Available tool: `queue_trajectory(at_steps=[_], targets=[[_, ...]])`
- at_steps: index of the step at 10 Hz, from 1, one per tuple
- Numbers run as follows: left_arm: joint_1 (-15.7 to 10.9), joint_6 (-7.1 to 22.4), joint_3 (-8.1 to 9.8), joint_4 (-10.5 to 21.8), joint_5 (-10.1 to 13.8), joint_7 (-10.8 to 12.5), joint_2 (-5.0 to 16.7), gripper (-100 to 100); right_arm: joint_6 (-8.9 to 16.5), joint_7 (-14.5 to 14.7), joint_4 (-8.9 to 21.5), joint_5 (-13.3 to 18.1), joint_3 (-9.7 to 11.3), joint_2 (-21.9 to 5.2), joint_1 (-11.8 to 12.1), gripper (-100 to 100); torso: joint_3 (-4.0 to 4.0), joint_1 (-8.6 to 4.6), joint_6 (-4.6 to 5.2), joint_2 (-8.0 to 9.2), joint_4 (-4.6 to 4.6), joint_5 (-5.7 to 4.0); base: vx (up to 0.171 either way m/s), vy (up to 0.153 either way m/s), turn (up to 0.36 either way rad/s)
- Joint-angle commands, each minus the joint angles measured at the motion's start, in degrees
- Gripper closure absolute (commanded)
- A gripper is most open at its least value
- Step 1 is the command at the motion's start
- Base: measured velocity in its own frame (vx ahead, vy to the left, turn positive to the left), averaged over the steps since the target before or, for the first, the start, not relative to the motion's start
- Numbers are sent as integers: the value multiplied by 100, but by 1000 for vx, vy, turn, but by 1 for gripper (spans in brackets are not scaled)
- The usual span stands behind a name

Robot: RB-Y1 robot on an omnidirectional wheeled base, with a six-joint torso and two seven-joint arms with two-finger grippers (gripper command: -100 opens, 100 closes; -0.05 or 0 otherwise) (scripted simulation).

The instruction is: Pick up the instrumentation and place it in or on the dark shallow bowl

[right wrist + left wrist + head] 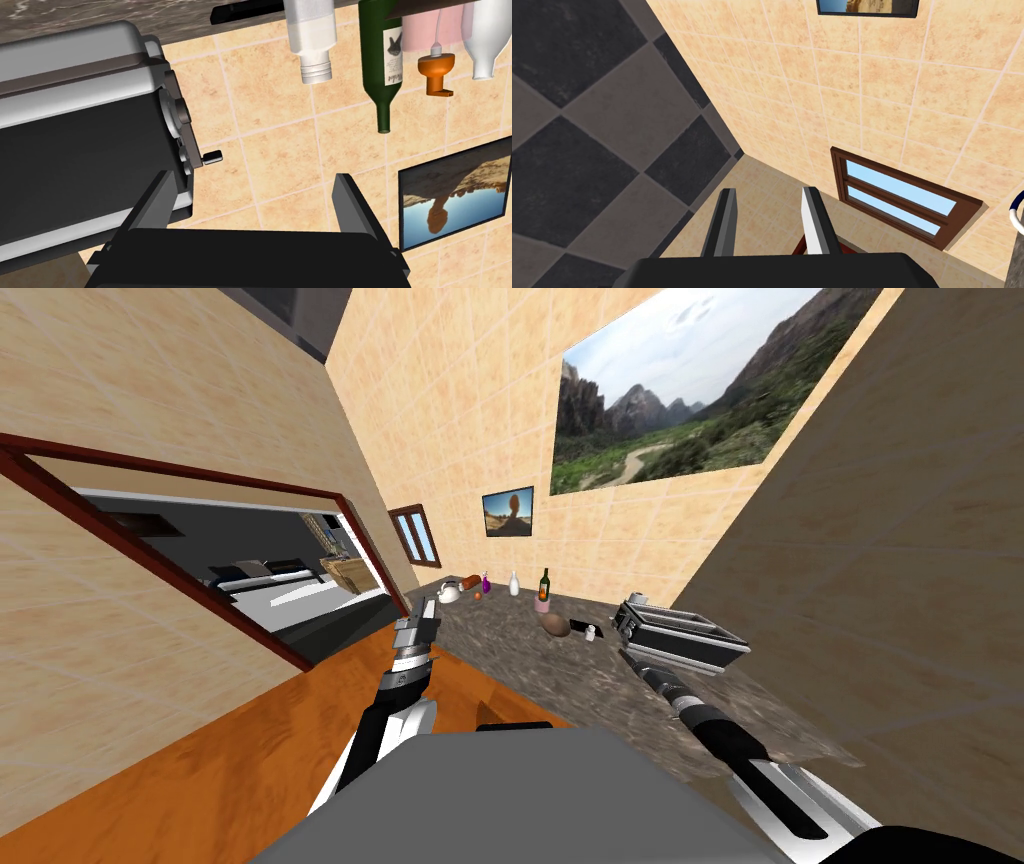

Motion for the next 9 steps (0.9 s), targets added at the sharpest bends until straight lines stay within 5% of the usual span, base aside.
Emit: queue_trajectory(at_steps=[1,9], targets=[[0,0,0,0,0,0,0,0,163,116,109,123,7,-221,69,-100,0,0,0,0,0,0,89,71,133],[1,0,0,0,0,0,0,0,788,756,794,749,171,-1056,316,-100,-7,0,1,-11,-3,0,101,73,148]])
